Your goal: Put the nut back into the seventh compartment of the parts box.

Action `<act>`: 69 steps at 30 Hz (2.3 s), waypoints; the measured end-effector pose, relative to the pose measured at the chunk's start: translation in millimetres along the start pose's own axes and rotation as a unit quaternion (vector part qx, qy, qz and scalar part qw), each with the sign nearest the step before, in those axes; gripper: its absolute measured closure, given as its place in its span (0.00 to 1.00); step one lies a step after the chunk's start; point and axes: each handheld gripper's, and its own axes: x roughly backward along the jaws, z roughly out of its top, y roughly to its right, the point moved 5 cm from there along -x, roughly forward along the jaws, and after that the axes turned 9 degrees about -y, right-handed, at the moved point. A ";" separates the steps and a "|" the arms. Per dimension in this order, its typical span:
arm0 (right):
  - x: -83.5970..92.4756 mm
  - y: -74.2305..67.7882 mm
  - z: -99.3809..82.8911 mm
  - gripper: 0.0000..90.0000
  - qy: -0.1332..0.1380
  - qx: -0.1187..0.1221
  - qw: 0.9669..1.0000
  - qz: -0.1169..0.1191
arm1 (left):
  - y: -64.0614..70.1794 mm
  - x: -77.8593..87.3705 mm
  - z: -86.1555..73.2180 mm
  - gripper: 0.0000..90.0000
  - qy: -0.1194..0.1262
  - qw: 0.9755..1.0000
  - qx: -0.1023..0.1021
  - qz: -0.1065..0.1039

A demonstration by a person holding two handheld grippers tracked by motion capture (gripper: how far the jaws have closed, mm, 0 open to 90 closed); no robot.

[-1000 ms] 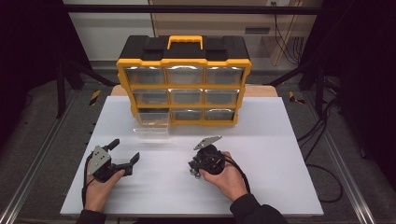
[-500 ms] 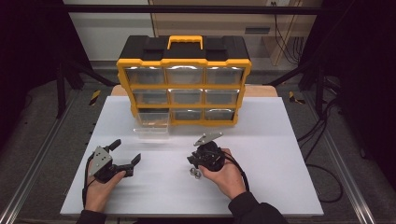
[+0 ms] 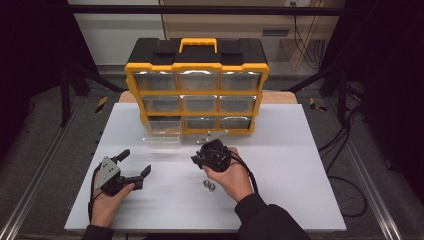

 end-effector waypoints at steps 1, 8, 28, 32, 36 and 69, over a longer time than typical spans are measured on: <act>-0.5 0.7 2.6 0.77 0.004 0.003 1.000 -0.001 | -0.1 0.0 -0.1 0.06 0.000 1.000 0.000 0.000; 0.3 0.1 19.9 0.77 0.015 0.003 1.000 -0.004 | 0.0 0.2 0.2 0.06 0.001 1.000 0.000 -0.002; 0.0 5.5 44.8 0.77 0.047 -0.005 0.999 -0.003 | 0.6 0.1 0.6 0.06 0.003 1.000 0.000 -0.005; -0.7 5.8 50.7 0.77 0.053 -0.012 0.999 -0.003 | 0.8 0.1 0.7 0.06 0.003 1.000 0.000 -0.006; -1.5 5.8 55.8 0.77 0.056 -0.011 0.998 -0.003 | 1.1 0.2 1.0 0.06 0.004 1.000 0.000 -0.006; -25.3 8.2 88.8 0.77 0.070 -0.030 0.997 0.004 | 1.3 0.2 1.5 0.06 0.006 1.000 0.001 -0.009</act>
